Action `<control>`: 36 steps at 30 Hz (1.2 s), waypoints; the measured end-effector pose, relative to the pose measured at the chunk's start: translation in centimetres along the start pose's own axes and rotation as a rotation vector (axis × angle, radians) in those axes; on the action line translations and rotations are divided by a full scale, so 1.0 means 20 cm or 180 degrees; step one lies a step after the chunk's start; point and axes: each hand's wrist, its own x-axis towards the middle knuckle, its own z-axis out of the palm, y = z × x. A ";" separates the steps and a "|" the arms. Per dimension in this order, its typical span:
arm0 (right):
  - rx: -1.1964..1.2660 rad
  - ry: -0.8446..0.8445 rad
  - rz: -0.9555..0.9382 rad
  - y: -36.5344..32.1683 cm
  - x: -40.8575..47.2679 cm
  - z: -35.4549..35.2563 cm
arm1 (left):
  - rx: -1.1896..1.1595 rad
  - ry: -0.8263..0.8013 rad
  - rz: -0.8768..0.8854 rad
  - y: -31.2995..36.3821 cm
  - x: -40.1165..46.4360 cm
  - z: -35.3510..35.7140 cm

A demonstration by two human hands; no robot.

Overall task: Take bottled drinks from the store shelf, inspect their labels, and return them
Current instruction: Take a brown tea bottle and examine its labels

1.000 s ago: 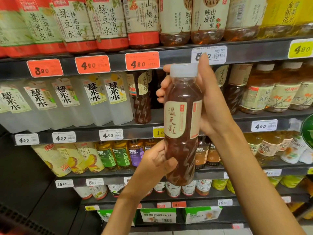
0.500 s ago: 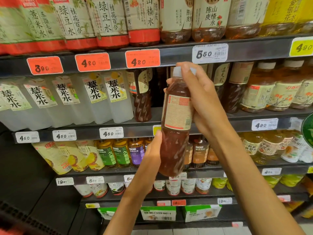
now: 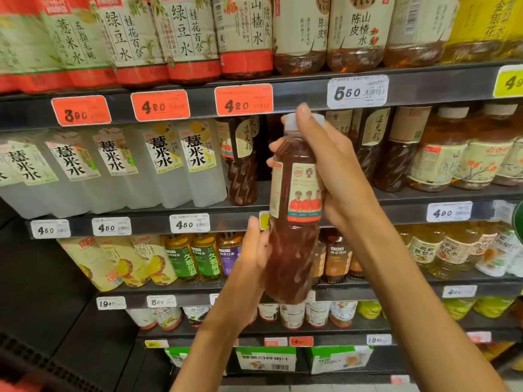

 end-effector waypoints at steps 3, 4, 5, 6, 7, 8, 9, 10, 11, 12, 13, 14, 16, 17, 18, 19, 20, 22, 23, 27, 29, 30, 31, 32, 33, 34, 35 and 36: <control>-0.0136 0.0004 0.0072 -0.01 0.01 -0.01 | -0.0099 0.0158 -0.0167 0.02 0.00 0.03; -0.0020 -0.0146 0.0178 -0.02 0.02 -0.01 | -0.0250 0.0048 -0.0190 0.02 0.00 0.03; 0.0206 -0.0318 0.0296 -0.03 0.03 -0.02 | -0.0490 -0.0126 -0.0255 0.02 0.00 0.04; 0.0450 -0.0478 0.0397 -0.03 0.03 -0.02 | -0.0741 -0.0356 -0.0359 0.02 -0.02 0.04; 0.0670 -0.0628 0.0466 -0.03 0.03 -0.02 | -0.0953 -0.0563 -0.0470 0.01 -0.03 0.04; 0.0846 -0.0754 0.0503 -0.02 0.03 -0.01 | -0.1068 -0.0719 -0.0531 -0.01 -0.03 0.04; 0.0992 -0.0847 0.0512 -0.01 0.03 -0.01 | -0.1154 -0.0852 -0.0588 -0.02 -0.03 0.04; 0.1087 -0.0887 0.0498 0.00 0.03 -0.01 | -0.1163 -0.0938 -0.0612 -0.03 -0.03 0.04; 0.1153 -0.0887 0.0473 0.00 0.03 -0.01 | -0.1061 -0.0959 -0.0621 -0.03 -0.02 0.04; 0.1188 -0.0855 0.0450 0.01 0.03 -0.02 | -0.0869 -0.0902 -0.0577 -0.03 -0.02 0.03; 0.1181 -0.0807 0.0420 0.00 0.03 -0.02 | -0.0611 -0.0841 -0.0516 -0.01 -0.01 0.04; 0.1098 -0.0745 0.0361 0.00 0.03 -0.03 | -0.0332 -0.0692 -0.0446 0.00 0.00 0.04; 0.0741 -0.0572 0.0131 -0.01 0.03 -0.04 | 0.0039 -0.0205 -0.0275 0.03 0.01 0.04; 0.0548 -0.0470 -0.0016 -0.01 0.03 -0.04 | 0.0184 -0.0012 -0.0123 0.04 0.01 0.04; 0.0406 -0.0361 -0.0135 -0.02 0.03 -0.05 | 0.0345 0.0070 -0.0030 0.05 0.01 0.04; 0.0319 -0.0243 -0.0186 -0.02 0.03 -0.05 | 0.0476 0.0120 0.0013 0.06 0.01 0.04; 0.0251 -0.0129 -0.0170 -0.03 0.03 -0.05 | 0.0549 0.0203 0.0041 0.06 0.01 0.03; 0.0144 -0.0059 -0.0033 -0.03 0.04 -0.06 | 0.0422 0.0316 0.0182 0.05 0.00 0.02; 0.0161 -0.0109 0.0049 -0.03 0.04 -0.06 | 0.0214 0.0258 0.0163 0.05 0.00 0.02; 0.0801 -0.0400 0.0317 0.00 0.04 -0.05 | -0.1087 -0.0943 -0.0169 0.03 -0.03 0.06; 0.1147 -0.0597 0.0492 0.02 0.04 -0.04 | -0.1518 -0.1296 -0.0335 0.02 -0.04 0.08; 0.1287 -0.0691 0.0594 0.03 0.05 -0.03 | -0.1596 -0.1373 -0.0392 0.01 -0.04 0.09; 0.1340 -0.0746 0.0645 0.03 0.05 -0.03 | -0.1578 -0.1373 -0.0429 0.01 -0.03 0.10; 0.1348 -0.0748 0.0649 0.03 0.05 -0.04 | -0.1470 -0.1298 -0.0417 0.01 -0.03 0.10; 0.1361 -0.0684 0.0623 0.03 0.05 -0.04 | -0.1227 -0.1127 -0.0329 0.01 -0.02 0.09; 0.1383 -0.0600 0.0577 0.02 0.06 -0.05 | -0.0911 -0.0875 -0.0200 0.02 -0.01 0.08; 0.1311 -0.0475 0.0487 0.01 0.06 -0.06 | -0.0589 -0.0571 -0.0064 0.03 -0.01 0.06; 0.1153 -0.0352 0.0359 0.00 0.06 -0.07 | -0.0313 -0.0298 0.0063 0.04 -0.01 0.05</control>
